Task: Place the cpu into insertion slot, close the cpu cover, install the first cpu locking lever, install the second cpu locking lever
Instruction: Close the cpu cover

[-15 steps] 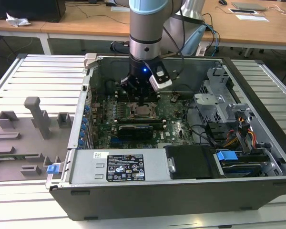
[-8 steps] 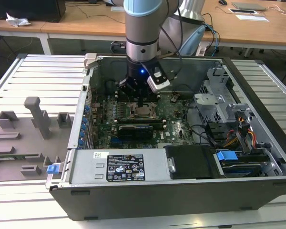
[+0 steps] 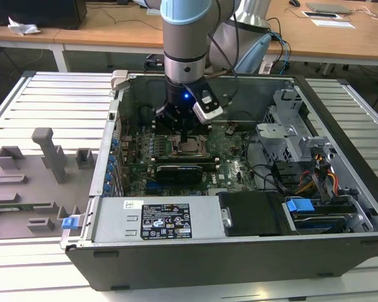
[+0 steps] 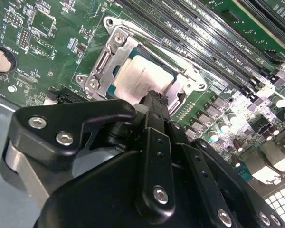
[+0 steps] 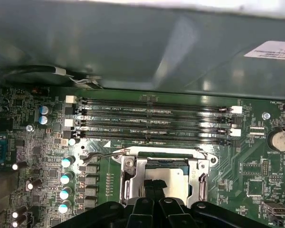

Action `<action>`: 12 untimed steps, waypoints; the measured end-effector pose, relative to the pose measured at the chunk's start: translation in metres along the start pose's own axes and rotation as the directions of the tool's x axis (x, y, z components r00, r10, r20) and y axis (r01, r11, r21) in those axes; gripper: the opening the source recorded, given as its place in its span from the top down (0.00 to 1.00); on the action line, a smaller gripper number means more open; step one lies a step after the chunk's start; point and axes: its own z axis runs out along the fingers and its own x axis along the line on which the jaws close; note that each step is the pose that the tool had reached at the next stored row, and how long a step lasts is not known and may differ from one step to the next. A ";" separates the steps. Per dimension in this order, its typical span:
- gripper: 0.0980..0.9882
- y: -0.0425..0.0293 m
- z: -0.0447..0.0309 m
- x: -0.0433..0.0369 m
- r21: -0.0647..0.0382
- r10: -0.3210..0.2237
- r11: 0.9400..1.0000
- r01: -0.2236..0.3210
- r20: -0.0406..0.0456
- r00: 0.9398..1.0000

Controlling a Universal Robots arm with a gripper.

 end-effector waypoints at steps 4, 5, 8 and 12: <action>0.99 0.0001 0.0018 0.0072 0.000 -0.007 1.000 0.007 0.014 1.000; 0.99 0.0000 0.0025 0.0098 0.000 -0.009 1.000 0.009 0.015 1.000; 0.99 -0.0019 0.0056 0.0128 0.000 -0.023 1.000 0.023 0.017 1.000; 0.99 -0.0019 0.0082 0.0160 -0.001 -0.047 0.999 0.047 0.017 0.999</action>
